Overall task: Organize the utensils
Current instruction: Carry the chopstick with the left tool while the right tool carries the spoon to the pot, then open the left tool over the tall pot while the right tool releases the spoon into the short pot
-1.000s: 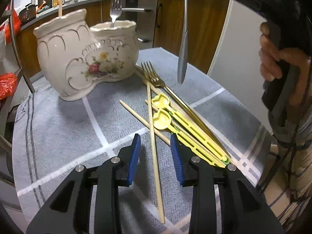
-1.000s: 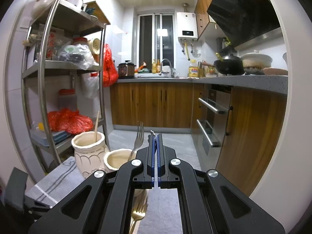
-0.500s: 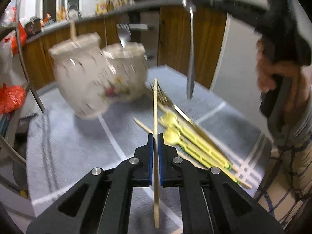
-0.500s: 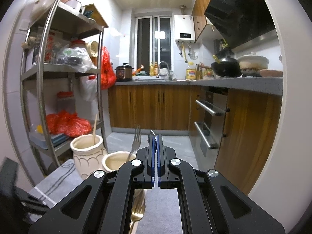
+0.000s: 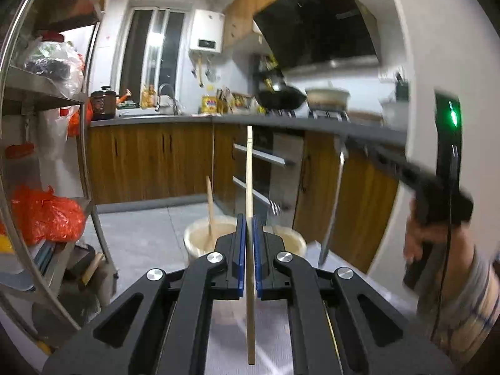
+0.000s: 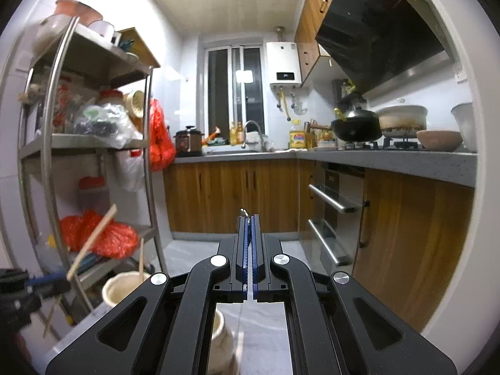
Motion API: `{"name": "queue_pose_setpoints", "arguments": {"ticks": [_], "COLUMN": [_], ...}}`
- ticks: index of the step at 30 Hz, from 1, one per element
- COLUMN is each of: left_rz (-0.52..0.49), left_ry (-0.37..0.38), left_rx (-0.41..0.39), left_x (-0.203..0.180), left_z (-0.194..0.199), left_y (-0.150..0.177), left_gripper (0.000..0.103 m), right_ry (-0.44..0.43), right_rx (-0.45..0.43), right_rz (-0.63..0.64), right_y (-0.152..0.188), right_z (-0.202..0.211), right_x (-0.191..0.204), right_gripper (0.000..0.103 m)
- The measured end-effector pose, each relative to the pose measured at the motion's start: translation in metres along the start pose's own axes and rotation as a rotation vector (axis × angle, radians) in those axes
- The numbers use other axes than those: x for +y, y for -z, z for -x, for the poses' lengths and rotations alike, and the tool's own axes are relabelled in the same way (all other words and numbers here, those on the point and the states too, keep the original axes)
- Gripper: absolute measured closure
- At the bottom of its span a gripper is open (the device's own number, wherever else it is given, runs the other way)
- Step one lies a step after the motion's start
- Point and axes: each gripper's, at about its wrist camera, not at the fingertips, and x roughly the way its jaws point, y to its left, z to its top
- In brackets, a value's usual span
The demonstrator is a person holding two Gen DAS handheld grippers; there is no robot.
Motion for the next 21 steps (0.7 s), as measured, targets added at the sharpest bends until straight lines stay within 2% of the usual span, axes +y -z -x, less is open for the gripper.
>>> {"name": "queue_pose_setpoints", "arguments": {"ticks": [8, 14, 18, 21], "left_rz": [0.109, 0.115, 0.093, 0.071], "left_ry": [-0.028, -0.079, -0.098, -0.102], "left_rx": [-0.066, -0.121, -0.116, -0.103], "left_x": [0.029, 0.034, 0.03, 0.028], "left_z": [-0.062, -0.092, -0.1, -0.09], "left_y": [-0.024, -0.014, -0.002, 0.009], "left_gripper": [0.099, 0.099, 0.099, 0.099], "right_ry": [0.02, 0.084, 0.088, 0.063], "right_rx": [-0.05, -0.126, -0.073, -0.013], "right_rz": [-0.065, -0.043, 0.014, 0.063], "right_y": [0.011, 0.02, 0.028, 0.036], "right_z": [-0.025, -0.024, -0.038, -0.049], "right_x": [-0.004, -0.002, 0.006, 0.014], "right_gripper": [0.1, 0.1, 0.1, 0.1]}}
